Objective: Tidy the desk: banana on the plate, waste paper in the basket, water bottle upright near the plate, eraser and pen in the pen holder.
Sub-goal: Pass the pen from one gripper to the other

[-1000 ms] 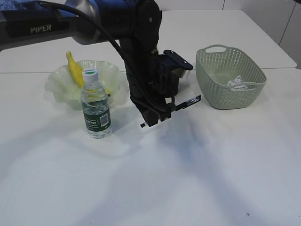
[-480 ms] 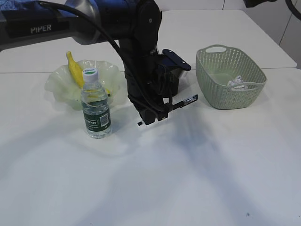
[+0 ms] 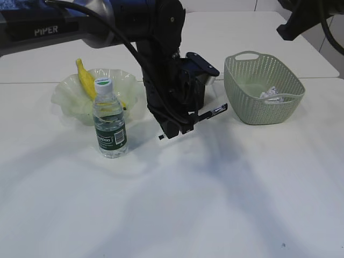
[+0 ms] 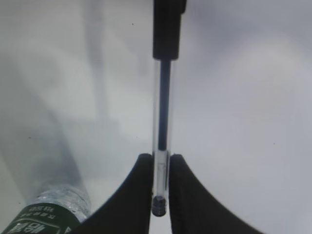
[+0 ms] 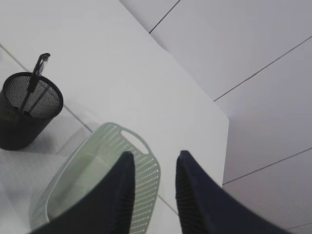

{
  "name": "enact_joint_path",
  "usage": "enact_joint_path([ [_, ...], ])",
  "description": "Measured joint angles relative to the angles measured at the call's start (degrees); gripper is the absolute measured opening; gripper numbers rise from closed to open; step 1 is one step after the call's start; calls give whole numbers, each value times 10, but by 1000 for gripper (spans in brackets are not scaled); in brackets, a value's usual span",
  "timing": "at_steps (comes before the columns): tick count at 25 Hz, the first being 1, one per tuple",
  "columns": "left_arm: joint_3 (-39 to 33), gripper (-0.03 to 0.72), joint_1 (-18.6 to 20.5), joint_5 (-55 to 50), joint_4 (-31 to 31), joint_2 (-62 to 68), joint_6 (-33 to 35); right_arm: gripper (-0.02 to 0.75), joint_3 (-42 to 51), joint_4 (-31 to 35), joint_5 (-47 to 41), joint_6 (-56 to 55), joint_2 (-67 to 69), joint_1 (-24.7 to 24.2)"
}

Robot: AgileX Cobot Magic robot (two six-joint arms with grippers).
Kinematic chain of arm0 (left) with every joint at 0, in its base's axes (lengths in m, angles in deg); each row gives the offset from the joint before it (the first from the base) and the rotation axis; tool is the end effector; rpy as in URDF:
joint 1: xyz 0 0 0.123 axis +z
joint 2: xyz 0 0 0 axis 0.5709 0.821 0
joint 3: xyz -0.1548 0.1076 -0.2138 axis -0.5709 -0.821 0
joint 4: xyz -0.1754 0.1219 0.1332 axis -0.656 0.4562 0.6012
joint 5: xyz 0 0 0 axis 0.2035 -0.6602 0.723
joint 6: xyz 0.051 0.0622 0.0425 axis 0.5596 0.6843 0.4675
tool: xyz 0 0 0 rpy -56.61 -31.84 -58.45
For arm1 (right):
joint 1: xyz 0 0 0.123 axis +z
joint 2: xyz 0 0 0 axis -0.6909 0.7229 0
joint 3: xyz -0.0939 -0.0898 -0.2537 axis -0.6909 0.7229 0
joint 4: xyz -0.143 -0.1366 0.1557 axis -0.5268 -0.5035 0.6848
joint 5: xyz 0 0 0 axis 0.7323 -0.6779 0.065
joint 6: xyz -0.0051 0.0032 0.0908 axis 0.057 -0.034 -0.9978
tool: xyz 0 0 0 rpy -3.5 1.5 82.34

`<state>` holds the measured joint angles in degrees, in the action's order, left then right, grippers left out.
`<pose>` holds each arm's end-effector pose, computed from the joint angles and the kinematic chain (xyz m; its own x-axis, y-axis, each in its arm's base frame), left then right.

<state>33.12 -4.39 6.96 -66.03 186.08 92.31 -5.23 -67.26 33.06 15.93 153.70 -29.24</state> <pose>0.3682 -0.3029 0.2045 -0.4981 0.8499 -0.1718 0.8583 0.5114 0.0416 0.3327 0.0673 0.3514 -0.1753 -0.7270 -0.6638 -0.2462 0.6852 -0.6855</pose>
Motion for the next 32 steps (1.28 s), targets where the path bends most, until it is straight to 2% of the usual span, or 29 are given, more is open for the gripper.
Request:
enact_joint_path([
  [10, 58, 40, 0, -1, 1, 1, -9, 218, 7, -25, -17, -24, -1, 0],
  [17, 90, 40, 0, -7, 1, 1, -13, 218, 7, -25, -24, -137, -1, 0],
  [25, 93, 40, 0, -9, 7, -3, -17, 218, 7, -23, -25, -265, -1, 0],
  [32, 93, 40, 0, -10, 29, -21, -33, 218, 7, 7, -20, -301, -1, 0],
])
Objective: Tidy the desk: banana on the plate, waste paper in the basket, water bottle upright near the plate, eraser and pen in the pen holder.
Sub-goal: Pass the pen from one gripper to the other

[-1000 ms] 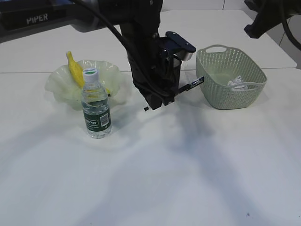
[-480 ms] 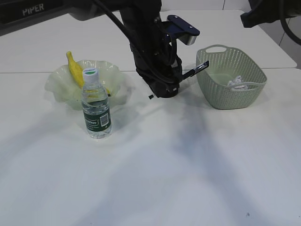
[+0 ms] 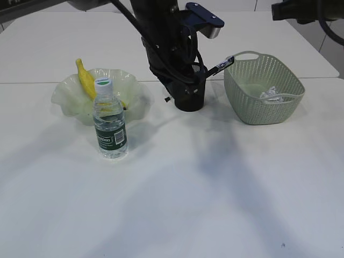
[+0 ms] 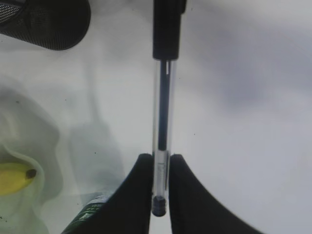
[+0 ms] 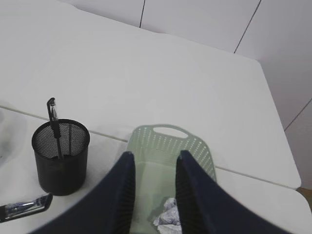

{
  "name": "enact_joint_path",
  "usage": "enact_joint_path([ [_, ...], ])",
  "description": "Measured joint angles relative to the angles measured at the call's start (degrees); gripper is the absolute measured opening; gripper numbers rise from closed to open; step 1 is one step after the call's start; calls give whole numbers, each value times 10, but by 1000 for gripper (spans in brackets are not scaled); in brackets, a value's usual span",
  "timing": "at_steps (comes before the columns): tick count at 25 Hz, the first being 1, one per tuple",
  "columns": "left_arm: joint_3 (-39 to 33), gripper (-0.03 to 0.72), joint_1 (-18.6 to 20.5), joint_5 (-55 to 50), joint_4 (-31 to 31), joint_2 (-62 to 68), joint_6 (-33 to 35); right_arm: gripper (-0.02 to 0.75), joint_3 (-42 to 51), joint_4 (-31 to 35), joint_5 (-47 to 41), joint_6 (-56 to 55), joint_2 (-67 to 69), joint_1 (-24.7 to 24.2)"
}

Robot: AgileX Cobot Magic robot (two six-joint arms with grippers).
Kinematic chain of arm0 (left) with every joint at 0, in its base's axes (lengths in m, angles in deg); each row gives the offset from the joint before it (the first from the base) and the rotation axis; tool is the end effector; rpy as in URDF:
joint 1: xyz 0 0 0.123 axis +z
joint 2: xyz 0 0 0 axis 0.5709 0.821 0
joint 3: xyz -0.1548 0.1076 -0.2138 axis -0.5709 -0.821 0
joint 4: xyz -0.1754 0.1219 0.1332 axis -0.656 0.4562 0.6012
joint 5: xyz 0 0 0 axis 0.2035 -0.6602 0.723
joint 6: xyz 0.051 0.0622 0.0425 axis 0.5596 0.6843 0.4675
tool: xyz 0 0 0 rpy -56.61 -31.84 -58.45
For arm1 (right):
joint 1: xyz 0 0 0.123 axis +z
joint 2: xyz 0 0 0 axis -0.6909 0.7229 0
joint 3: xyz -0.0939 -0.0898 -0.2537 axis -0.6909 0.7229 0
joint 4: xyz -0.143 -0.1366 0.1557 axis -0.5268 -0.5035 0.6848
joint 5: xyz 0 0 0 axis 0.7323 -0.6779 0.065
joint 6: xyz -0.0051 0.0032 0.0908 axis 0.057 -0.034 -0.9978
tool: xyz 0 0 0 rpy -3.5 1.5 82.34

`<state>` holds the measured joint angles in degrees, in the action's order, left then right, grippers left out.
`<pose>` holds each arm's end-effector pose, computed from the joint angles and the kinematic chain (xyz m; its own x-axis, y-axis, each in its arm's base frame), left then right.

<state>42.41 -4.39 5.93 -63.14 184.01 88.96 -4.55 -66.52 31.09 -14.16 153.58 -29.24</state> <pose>0.3772 -0.3046 0.2661 -0.5015 0.8018 -0.3250 0.8159 0.5633 0.1307 0.3312 0.0643 0.3467 -0.3087 -0.2764 -0.9101 -0.1011 0.9610 -0.2576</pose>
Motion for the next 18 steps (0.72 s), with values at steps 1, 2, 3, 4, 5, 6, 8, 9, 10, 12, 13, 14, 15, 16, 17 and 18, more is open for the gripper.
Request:
enact_joint_path([
  [1, 0, 40, 0, 0, 0, -3, -1, 218, 0, 3, 5, -1, 0, 0],
  [2, 0, 40, 0, -1, 0, -4, -3, 218, 0, 4, 10, -2, 0, 0],
  [3, 0, 40, 0, -1, 1, -5, -4, 218, 0, 4, 16, -2, 0, 0],
  [4, 0, 40, 0, -1, 1, -6, -6, 218, 0, 5, 21, -3, 0, 0],
  [5, 0, 40, 0, -1, 1, -7, -7, 218, 0, 5, 24, -3, 0, 0],
  [6, 0, 40, 0, -1, 1, -7, -7, 218, 0, 5, 27, -3, 0, 0],
  [8, 0, 40, 0, -1, 1, -9, -8, 218, 0, 5, 34, -3, 0, 0],
  [9, 0, 40, 0, -1, 2, -11, -9, 218, 0, 5, 38, -3, 0, 0],
  [10, 0, 40, 0, -1, 3, -12, -12, 218, 0, 6, 41, -4, 0, 0],
  [12, 0, 40, 0, 2, 12, -18, -19, 218, 0, 10, 48, -4, 0, 0],
  [13, 0, 40, 0, 6, 18, -23, -25, 218, 0, 12, 50, -4, 0, 0],
  [14, 0, 40, 0, 11, 28, -25, -29, 218, 0, 13, 51, -7, 0, 0],
  [15, 0, 40, 0, 15, 36, -29, -35, 218, 0, 13, 51, -10, 0, 0],
  [16, 0, 40, 0, 20, 43, -32, -39, 218, 0, 14, 53, -13, 0, 0],
  [17, 0, 40, 0, 25, 50, -34, -44, 218, 0, 14, 57, -19, 0, -1],
  [18, 0, 40, 0, 30, 55, -37, -51, 218, 0, 14, 62, -23, 0, -1],
])
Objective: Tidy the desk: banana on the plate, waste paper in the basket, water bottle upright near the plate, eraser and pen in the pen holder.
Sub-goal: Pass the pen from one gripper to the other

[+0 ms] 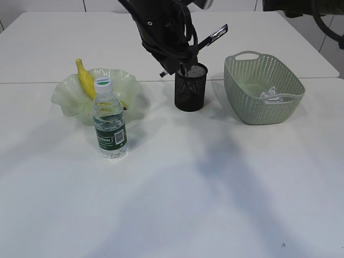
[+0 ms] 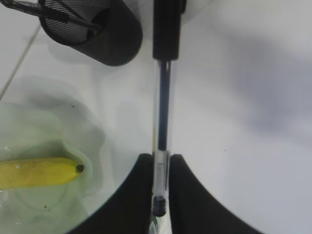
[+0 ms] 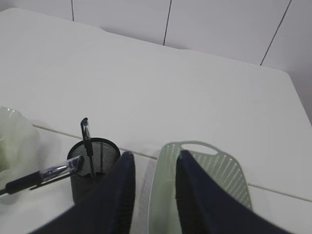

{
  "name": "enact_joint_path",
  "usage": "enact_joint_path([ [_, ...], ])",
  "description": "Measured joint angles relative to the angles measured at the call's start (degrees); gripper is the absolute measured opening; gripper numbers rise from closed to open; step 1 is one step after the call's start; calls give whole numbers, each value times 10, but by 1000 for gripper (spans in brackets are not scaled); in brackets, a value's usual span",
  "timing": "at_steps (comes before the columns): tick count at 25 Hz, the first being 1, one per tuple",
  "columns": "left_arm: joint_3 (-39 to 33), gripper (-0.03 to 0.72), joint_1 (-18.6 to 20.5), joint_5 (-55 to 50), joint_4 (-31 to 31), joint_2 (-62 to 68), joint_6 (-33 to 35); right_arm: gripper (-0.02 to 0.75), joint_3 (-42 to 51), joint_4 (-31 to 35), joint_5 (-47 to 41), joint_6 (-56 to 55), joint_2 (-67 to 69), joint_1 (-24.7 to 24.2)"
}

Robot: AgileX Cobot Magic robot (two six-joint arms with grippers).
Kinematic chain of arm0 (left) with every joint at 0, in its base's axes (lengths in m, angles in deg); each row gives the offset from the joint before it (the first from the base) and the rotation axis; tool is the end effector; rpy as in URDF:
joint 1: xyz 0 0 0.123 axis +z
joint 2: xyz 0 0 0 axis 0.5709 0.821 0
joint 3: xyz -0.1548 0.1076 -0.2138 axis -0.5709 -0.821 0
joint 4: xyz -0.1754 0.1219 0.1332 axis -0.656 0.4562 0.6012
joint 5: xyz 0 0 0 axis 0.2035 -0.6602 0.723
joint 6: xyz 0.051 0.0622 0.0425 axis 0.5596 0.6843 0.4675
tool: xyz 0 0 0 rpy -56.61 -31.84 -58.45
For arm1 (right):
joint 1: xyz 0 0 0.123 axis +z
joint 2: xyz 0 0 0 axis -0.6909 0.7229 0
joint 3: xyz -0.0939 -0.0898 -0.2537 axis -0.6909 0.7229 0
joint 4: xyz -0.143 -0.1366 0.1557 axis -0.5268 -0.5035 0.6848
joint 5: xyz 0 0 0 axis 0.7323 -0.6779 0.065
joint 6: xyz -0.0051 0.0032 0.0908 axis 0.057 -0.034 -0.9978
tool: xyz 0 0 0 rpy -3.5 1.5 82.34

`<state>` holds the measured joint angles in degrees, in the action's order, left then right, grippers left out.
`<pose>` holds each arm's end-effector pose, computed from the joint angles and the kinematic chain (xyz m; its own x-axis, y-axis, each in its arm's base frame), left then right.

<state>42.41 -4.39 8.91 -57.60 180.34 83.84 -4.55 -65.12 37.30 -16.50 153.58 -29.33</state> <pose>0.3777 -0.2946 0.2995 -0.5166 0.7482 -0.4164 0.7429 0.6334 0.2165 0.3319 0.0728 0.3505 -0.2557 -0.2093 -0.9438 -0.1638 0.9715 -0.1711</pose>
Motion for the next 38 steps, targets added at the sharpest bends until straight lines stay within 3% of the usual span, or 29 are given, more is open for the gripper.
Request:
enact_joint_path([
  [20, 0, 39, 0, 74, 59, -39, -61, 218, 0, -2, 124, -164, 0, -6],
  [29, 0, 39, 0, 74, 59, -62, -64, 218, 0, -57, 280, -273, 28, -53],
  [38, 0, 39, 0, 75, 60, -70, -65, 218, 0, -73, 379, -286, 46, -62],
])
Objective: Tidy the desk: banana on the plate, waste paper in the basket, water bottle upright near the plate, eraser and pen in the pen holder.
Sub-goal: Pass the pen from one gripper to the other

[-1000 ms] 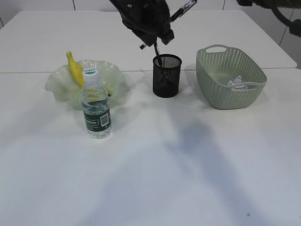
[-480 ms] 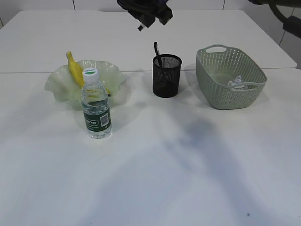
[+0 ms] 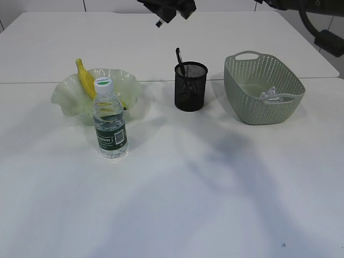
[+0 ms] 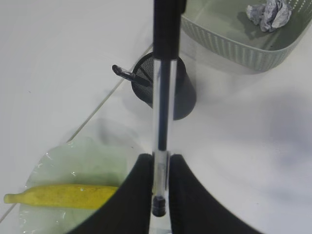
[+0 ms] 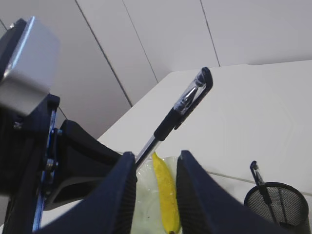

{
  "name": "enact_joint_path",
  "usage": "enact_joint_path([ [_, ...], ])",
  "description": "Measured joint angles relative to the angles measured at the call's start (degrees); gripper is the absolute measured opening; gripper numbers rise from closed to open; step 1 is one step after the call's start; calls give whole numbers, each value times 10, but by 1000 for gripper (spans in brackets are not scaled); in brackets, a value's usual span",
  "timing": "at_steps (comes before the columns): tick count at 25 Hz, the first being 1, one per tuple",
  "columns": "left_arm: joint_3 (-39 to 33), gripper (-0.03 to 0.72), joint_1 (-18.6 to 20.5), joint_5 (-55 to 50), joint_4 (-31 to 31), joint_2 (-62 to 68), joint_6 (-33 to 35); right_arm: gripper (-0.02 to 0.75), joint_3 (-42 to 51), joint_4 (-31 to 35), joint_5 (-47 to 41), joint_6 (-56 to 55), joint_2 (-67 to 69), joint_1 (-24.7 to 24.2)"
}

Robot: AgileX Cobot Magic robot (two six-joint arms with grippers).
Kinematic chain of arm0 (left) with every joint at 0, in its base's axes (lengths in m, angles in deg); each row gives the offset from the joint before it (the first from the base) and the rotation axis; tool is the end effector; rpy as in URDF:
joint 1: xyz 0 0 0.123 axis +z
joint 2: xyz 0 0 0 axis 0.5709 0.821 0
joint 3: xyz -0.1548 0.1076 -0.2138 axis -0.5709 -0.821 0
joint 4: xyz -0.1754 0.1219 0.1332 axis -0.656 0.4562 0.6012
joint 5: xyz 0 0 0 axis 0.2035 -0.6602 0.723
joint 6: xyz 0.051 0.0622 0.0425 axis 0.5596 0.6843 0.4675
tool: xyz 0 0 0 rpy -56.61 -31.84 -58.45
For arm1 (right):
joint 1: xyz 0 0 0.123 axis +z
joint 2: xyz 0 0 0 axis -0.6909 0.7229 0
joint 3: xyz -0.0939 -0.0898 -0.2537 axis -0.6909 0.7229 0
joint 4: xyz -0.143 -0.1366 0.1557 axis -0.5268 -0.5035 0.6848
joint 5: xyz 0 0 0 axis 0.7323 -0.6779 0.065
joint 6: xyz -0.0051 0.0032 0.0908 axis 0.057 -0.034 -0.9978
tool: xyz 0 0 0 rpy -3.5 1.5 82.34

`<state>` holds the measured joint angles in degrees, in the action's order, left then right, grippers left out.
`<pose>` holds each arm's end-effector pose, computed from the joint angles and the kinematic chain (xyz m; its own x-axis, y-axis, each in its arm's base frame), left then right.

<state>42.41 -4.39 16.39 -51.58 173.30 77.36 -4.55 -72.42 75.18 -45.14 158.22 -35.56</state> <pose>0.3699 -0.2785 0.3656 -0.4517 0.6352 -0.6265 0.6251 0.7264 0.2858 0.3444 0.0907 0.3483 -0.2344 0.2136 -0.9484 -0.5279 0.7913 0.3086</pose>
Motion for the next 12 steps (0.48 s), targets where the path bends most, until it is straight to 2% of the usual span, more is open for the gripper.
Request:
enact_joint_path([
  [6, 0, 39, 0, 0, 0, -5, 0, 218, 0, -13, 26, 0, 8, -7],
  [12, 0, 39, 0, 0, 0, -16, 0, 218, 0, -15, 64, -3, 21, -43],
])
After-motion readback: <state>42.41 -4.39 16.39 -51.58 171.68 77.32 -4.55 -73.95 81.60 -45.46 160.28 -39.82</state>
